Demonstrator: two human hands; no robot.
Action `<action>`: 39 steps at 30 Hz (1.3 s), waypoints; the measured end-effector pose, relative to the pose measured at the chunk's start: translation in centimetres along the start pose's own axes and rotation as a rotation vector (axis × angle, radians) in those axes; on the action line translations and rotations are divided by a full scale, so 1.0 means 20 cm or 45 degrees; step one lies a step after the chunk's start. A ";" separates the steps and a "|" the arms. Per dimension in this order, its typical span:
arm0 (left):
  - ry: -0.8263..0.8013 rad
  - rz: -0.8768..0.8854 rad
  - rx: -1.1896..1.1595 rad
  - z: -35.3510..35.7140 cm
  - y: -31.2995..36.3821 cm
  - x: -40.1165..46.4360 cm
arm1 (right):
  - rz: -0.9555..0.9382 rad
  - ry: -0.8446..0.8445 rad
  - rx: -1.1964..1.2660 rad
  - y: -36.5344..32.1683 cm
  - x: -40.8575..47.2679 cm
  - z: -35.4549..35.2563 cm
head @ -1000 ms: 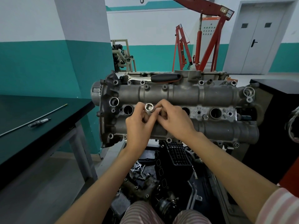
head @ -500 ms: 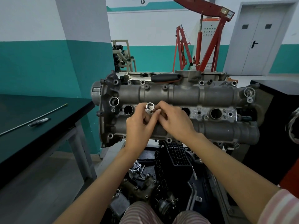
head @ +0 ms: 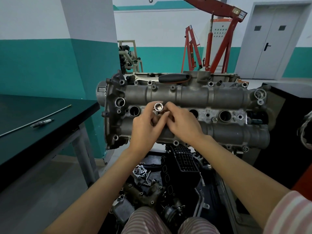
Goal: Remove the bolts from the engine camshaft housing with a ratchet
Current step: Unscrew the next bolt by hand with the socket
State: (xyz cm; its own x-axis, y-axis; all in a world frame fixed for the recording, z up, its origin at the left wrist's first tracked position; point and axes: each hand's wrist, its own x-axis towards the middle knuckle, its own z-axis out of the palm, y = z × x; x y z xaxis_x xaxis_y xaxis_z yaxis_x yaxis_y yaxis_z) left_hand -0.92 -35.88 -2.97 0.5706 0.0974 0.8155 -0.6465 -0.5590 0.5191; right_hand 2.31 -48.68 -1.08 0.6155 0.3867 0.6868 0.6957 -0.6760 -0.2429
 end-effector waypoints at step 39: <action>0.061 -0.077 -0.042 0.00 0.02 0.02 | 0.059 0.000 -0.007 0.00 0.01 0.00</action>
State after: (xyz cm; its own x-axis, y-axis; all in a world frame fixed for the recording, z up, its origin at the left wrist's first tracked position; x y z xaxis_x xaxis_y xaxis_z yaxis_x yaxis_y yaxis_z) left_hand -0.90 -36.09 -2.57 0.5848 0.1696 0.7932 -0.6285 -0.5235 0.5753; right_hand 2.39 -48.57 -1.01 0.6471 0.3546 0.6749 0.6644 -0.6965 -0.2710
